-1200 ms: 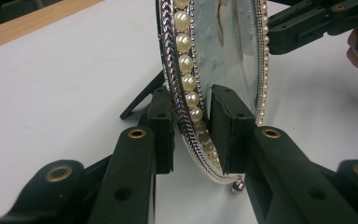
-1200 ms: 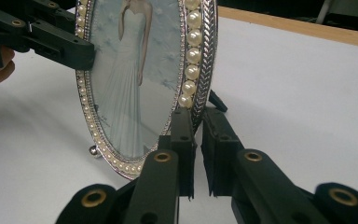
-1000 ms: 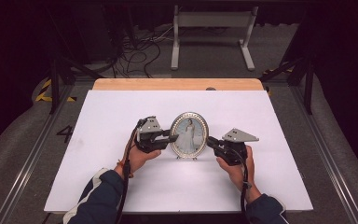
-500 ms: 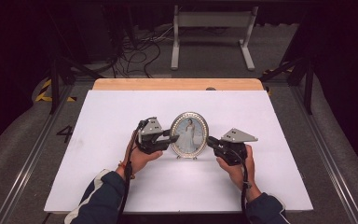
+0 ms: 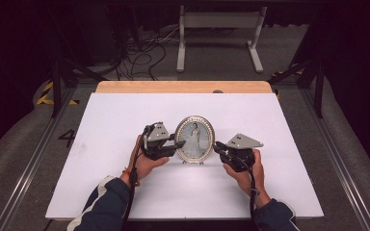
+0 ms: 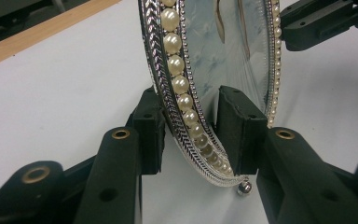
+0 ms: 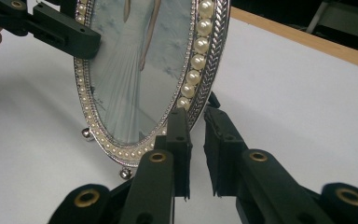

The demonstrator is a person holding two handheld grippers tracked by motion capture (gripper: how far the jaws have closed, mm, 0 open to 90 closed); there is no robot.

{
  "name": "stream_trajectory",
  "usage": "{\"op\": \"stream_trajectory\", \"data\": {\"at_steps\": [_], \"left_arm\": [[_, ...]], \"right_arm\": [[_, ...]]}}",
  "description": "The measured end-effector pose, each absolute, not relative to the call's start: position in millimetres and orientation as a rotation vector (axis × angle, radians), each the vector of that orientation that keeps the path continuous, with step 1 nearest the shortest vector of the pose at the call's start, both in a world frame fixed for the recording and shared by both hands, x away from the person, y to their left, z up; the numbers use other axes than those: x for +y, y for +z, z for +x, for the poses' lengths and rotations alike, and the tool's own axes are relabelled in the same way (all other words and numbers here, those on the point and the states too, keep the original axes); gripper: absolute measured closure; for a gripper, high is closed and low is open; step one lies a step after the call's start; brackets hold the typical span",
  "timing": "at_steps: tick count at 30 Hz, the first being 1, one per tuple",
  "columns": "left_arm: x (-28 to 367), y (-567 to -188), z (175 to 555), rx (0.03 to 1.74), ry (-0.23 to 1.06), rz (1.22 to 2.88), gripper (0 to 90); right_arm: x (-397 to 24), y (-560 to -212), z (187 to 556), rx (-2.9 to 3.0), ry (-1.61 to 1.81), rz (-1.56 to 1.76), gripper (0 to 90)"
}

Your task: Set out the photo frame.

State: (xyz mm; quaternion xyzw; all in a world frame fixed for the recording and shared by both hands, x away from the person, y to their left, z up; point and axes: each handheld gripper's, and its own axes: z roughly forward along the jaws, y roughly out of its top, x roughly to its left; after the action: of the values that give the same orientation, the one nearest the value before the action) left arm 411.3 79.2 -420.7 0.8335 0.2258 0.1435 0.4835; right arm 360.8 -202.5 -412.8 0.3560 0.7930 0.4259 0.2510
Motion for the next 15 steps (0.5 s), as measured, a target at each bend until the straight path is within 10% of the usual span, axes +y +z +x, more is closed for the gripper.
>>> {"op": "stream_trajectory", "data": {"at_steps": [15], "left_arm": [[82.9,-420.5,407.2,0.544,0.388,2.062,50.6]], "right_arm": [[-203.0,-413.1,361.2,2.147,1.128,0.989,64.2]]}}
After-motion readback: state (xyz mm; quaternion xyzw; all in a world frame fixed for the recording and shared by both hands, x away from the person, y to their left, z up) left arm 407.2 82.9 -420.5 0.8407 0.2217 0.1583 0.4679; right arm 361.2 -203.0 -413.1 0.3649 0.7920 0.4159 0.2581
